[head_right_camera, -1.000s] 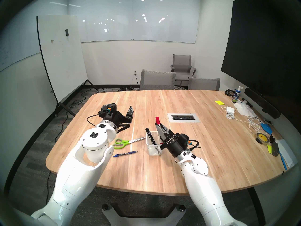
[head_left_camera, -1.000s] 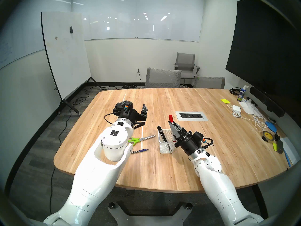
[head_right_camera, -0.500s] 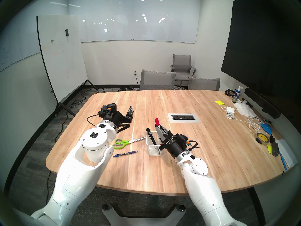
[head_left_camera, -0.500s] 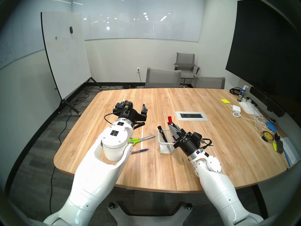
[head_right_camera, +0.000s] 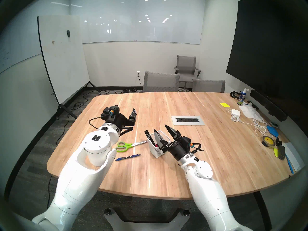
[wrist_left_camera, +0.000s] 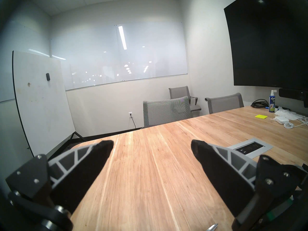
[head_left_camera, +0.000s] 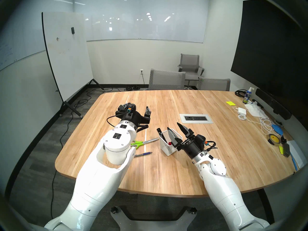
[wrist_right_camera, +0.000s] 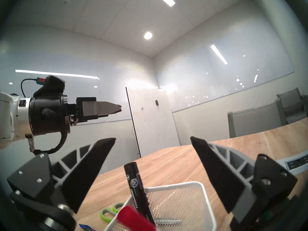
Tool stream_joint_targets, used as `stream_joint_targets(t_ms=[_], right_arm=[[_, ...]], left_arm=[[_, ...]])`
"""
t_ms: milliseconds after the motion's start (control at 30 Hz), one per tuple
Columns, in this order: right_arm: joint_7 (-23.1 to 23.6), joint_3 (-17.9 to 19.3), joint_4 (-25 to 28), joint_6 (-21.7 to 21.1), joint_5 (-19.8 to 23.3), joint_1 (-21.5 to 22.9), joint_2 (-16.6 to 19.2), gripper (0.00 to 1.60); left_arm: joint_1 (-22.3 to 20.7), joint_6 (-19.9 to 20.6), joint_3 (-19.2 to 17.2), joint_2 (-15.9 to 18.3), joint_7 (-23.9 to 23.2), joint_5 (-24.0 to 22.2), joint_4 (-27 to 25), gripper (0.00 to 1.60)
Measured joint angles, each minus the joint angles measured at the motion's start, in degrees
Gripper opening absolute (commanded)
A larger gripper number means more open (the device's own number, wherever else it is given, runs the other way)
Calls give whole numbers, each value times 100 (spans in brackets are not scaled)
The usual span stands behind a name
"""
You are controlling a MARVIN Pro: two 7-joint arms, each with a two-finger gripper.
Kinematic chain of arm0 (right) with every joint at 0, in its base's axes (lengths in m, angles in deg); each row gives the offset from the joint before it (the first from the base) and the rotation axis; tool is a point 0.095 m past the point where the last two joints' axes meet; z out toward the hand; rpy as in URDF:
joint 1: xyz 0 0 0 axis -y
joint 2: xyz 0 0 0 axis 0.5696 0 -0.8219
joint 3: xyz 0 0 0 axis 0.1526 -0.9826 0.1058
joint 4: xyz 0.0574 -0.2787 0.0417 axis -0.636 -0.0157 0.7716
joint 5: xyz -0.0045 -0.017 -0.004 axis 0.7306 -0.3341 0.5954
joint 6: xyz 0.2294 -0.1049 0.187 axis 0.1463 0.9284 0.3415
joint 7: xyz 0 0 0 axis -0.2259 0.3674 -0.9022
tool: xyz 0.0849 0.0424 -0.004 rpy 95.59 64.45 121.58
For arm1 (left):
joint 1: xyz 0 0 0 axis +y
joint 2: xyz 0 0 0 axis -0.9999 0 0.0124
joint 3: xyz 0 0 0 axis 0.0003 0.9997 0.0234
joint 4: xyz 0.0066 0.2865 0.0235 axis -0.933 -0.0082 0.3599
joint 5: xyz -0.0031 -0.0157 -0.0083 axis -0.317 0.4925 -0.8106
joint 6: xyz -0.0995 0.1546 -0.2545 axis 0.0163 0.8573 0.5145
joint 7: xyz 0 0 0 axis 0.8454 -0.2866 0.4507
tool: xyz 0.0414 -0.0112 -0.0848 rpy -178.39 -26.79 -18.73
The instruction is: Place the pen, the marker, and the scissors into the pen holder
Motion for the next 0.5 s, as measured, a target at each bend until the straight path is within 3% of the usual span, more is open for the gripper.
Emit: stream_joint_targets(t_ms=[500], right_arm=[[-193,172,714,-124,-122,-234,149,160]], left_arm=[[0,0,0,0,0,0,4,160]])
